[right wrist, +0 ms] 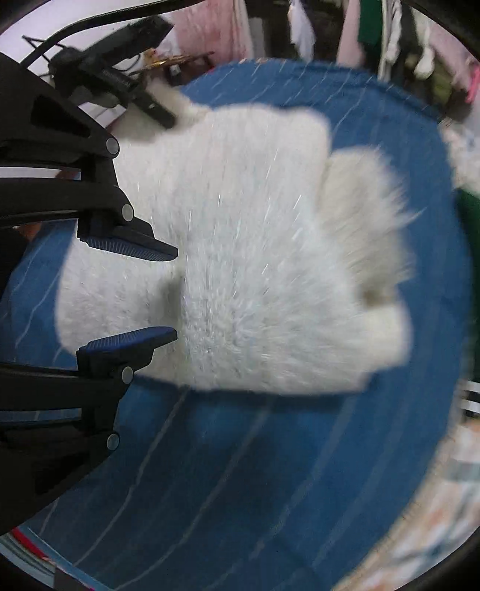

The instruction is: Fold large clothes

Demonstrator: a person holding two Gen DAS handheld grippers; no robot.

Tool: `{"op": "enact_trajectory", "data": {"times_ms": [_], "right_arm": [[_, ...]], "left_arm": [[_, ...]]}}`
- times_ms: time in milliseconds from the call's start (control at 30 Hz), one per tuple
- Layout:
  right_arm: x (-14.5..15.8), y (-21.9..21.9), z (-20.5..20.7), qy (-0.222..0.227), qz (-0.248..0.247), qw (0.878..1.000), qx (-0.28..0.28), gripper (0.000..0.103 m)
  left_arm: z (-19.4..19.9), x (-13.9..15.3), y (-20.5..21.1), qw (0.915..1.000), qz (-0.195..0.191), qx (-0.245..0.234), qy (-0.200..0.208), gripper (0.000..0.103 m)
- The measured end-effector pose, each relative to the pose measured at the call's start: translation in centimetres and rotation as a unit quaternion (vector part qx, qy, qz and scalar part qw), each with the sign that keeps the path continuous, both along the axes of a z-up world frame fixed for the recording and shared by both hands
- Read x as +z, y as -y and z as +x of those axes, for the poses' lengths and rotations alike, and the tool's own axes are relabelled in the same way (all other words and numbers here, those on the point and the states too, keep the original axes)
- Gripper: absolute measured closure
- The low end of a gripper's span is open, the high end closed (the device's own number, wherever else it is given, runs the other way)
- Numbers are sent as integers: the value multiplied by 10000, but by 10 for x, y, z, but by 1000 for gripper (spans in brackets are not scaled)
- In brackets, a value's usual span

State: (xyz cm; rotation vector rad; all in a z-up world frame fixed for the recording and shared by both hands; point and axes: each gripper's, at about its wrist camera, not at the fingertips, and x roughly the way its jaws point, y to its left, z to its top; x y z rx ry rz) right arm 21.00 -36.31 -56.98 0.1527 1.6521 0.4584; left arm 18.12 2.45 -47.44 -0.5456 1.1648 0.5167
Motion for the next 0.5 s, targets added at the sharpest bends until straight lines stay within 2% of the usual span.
{"op": "enact_trajectory", "data": {"times_ms": [67, 133, 233, 333, 400, 433, 500], "right_arm": [[18, 0, 4, 181, 305, 9993, -82, 64], [23, -10, 11, 238, 516, 9984, -33, 65], [3, -45, 29, 187, 526, 9984, 104, 73], [-33, -72, 41, 110, -53, 9989, 443, 74], [-46, -81, 51, 115, -254, 9986, 456, 75], [-48, -88, 55, 159, -331, 9981, 500, 75], [-52, -100, 61, 285, -534, 9957, 698, 76]], "left_arm": [[11, 13, 5, 9990, 439, -86, -98, 11], [29, 23, 10, 9963, 807, -257, -167, 10], [65, 19, 23, 9935, 961, -590, -142, 10], [96, -4, 31, 9935, 698, -871, -224, 10], [110, -28, 30, 9938, 396, -956, -410, 10], [116, -45, 30, 9927, 399, -988, -568, 10], [115, -60, 30, 9909, 420, -1032, -752, 10]]}}
